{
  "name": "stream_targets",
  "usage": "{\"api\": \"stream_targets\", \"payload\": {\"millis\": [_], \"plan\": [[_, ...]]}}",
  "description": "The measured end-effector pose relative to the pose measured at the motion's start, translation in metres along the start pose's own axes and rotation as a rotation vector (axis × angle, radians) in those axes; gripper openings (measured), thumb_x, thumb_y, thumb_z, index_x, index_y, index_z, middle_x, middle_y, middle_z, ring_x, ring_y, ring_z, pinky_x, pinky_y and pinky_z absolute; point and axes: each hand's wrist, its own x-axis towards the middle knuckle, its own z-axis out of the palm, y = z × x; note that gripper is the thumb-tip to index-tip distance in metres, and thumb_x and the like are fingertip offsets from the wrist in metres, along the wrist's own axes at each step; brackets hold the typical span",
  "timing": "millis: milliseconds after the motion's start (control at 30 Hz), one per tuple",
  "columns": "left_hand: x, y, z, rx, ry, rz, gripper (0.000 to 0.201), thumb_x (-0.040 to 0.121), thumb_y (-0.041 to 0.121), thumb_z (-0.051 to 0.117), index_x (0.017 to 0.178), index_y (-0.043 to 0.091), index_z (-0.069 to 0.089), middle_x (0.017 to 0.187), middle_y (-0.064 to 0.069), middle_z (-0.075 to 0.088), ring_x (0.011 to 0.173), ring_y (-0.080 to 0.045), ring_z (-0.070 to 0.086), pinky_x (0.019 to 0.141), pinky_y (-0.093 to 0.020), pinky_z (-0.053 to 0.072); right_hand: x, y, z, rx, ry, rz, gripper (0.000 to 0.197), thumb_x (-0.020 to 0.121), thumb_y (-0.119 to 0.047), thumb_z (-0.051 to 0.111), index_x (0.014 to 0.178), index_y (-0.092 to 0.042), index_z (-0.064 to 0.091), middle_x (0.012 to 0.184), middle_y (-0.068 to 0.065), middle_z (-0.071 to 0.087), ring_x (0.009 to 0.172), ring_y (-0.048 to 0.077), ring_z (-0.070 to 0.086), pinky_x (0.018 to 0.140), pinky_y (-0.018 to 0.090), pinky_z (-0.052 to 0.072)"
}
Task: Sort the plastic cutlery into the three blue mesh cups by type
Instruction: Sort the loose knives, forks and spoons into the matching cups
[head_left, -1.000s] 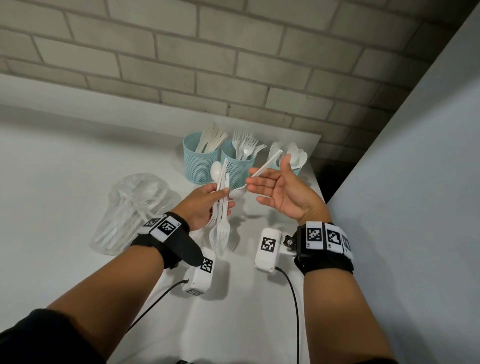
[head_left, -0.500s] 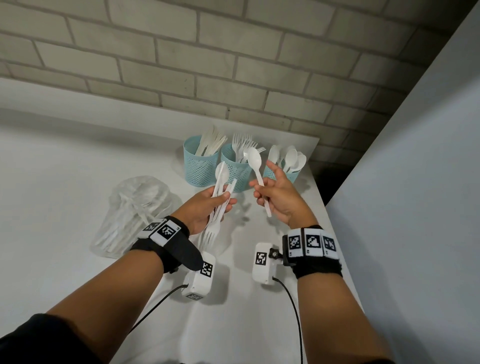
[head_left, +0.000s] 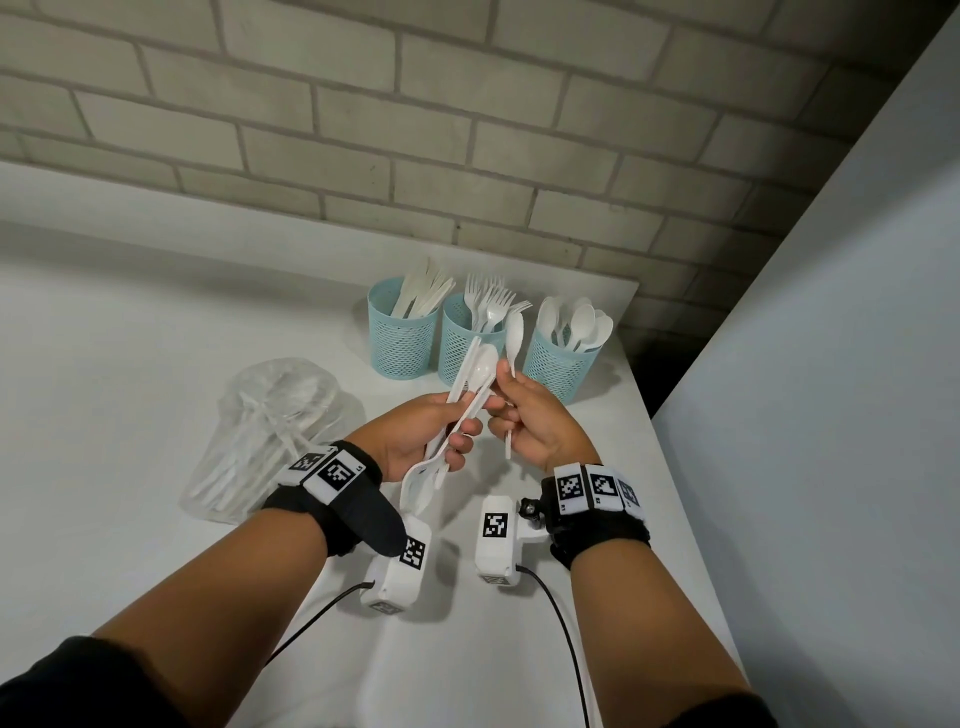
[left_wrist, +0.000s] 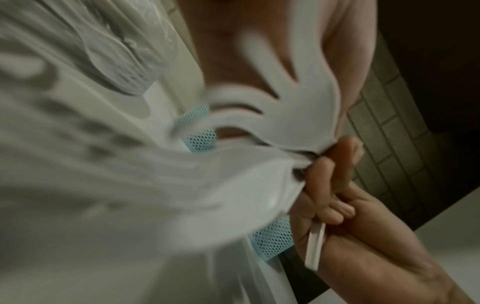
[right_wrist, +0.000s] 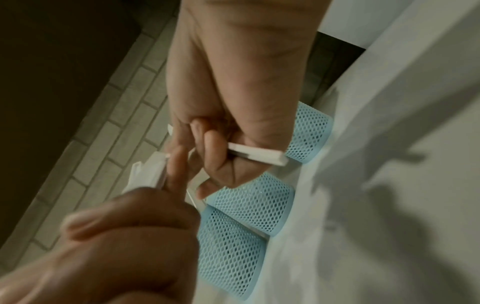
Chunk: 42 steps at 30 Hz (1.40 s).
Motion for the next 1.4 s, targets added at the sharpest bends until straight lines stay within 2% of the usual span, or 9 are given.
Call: {"api": "stream_targets", "payload": {"millis": [100, 233, 333, 400, 533, 733, 933, 1133, 1400], "plan": [[-0.002, 0.002, 0.001, -0.048, -0.046, -0.020, 0.031, 0.100, 0.025, 0.035, 0.108, 0.011, 0.061, 0.053, 0.007, 0.039, 0.040, -0.002, 0.033, 0.040, -0.012, 0.029, 0.000, 0.001, 0.001, 0.073, -0.058, -0.015, 0.020, 0.095, -0.026, 0.046, 0.090, -0.010, 0.057, 0.069, 0.004, 0.053, 0.035, 0.000, 0.035, 0.036, 0.009, 0.028], [-0.001, 0.002, 0.007, -0.038, -0.085, -0.016, 0.035, 0.100, 0.030, 0.033, 0.108, 0.010, 0.061, 0.051, 0.007, 0.037, 0.038, -0.001, 0.032, 0.039, -0.012, 0.027, 0.006, 0.007, -0.001, 0.051, -0.101, -0.066, 0.039, 0.069, -0.047, 0.072, 0.095, -0.019, 0.066, 0.067, -0.002, 0.066, 0.055, 0.005, 0.049, 0.051, 0.016, 0.041], [0.000, 0.001, 0.011, 0.006, -0.049, 0.026, 0.045, 0.094, 0.050, 0.035, 0.099, 0.016, 0.065, 0.053, 0.006, 0.033, 0.039, -0.002, 0.028, 0.037, -0.012, 0.026, 0.006, 0.002, 0.000, 0.049, -0.063, -0.092, 0.020, 0.089, -0.031, 0.053, 0.097, -0.013, 0.060, 0.057, -0.004, 0.063, 0.052, 0.004, 0.058, 0.052, 0.018, 0.050], [0.000, 0.001, 0.013, 0.032, -0.030, 0.061, 0.047, 0.082, 0.058, 0.043, 0.097, 0.018, 0.063, 0.057, 0.007, 0.033, 0.040, -0.001, 0.027, 0.037, -0.011, 0.024, 0.005, -0.003, 0.002, 0.025, -0.021, -0.116, 0.014, 0.096, -0.021, 0.047, 0.088, -0.012, 0.055, 0.043, -0.009, 0.048, 0.038, 0.001, 0.043, 0.042, 0.014, 0.041], [0.003, -0.001, 0.009, 0.123, 0.037, 0.135, 0.030, 0.090, 0.031, 0.052, 0.113, 0.014, 0.061, 0.067, 0.005, 0.041, 0.043, 0.000, 0.031, 0.039, -0.009, 0.025, 0.010, -0.007, 0.000, -0.056, 0.105, -0.165, 0.012, 0.096, -0.023, 0.049, 0.088, -0.014, 0.054, 0.042, -0.012, 0.044, 0.034, 0.000, 0.032, 0.035, 0.013, 0.024], [0.007, -0.001, 0.012, 0.100, 0.116, 0.143, 0.022, 0.098, 0.027, 0.045, 0.103, 0.015, 0.063, 0.070, 0.003, 0.054, 0.044, -0.002, 0.038, 0.040, -0.011, 0.030, 0.011, -0.008, 0.004, -0.169, 0.074, -0.111, 0.019, 0.095, -0.028, 0.050, 0.089, -0.012, 0.059, 0.057, -0.004, 0.062, 0.040, 0.007, 0.049, 0.040, 0.018, 0.037], [0.010, 0.003, 0.010, 0.070, 0.223, 0.134, 0.021, 0.099, 0.019, 0.044, 0.111, 0.009, 0.058, 0.064, 0.003, 0.065, 0.044, -0.004, 0.041, 0.040, -0.012, 0.031, 0.019, -0.044, 0.000, 0.063, 0.296, -0.210, 0.015, 0.101, -0.021, 0.037, 0.099, -0.011, 0.049, 0.076, 0.005, 0.061, 0.068, 0.016, 0.058, 0.063, 0.030, 0.050], [0.013, 0.006, 0.004, 0.018, 0.301, 0.175, 0.024, 0.100, 0.027, 0.041, 0.099, 0.016, 0.062, 0.057, 0.006, 0.038, 0.042, -0.002, 0.030, 0.039, -0.012, 0.026, 0.037, -0.083, -0.018, 0.072, 0.496, -0.393, 0.018, 0.101, -0.014, 0.035, 0.088, -0.018, 0.046, 0.062, 0.000, 0.038, 0.039, 0.005, 0.036, 0.047, 0.021, 0.037], [0.012, 0.020, 0.008, -0.198, 0.285, 0.208, 0.013, 0.095, 0.020, 0.046, 0.096, 0.016, 0.059, 0.057, 0.004, 0.030, 0.048, -0.008, 0.029, 0.046, -0.017, 0.024, 0.057, -0.109, -0.028, -0.056, 0.635, -0.732, 0.022, 0.100, -0.008, 0.034, 0.084, -0.020, 0.043, 0.073, -0.002, 0.053, 0.066, 0.008, 0.054, 0.071, 0.019, 0.045]]}}
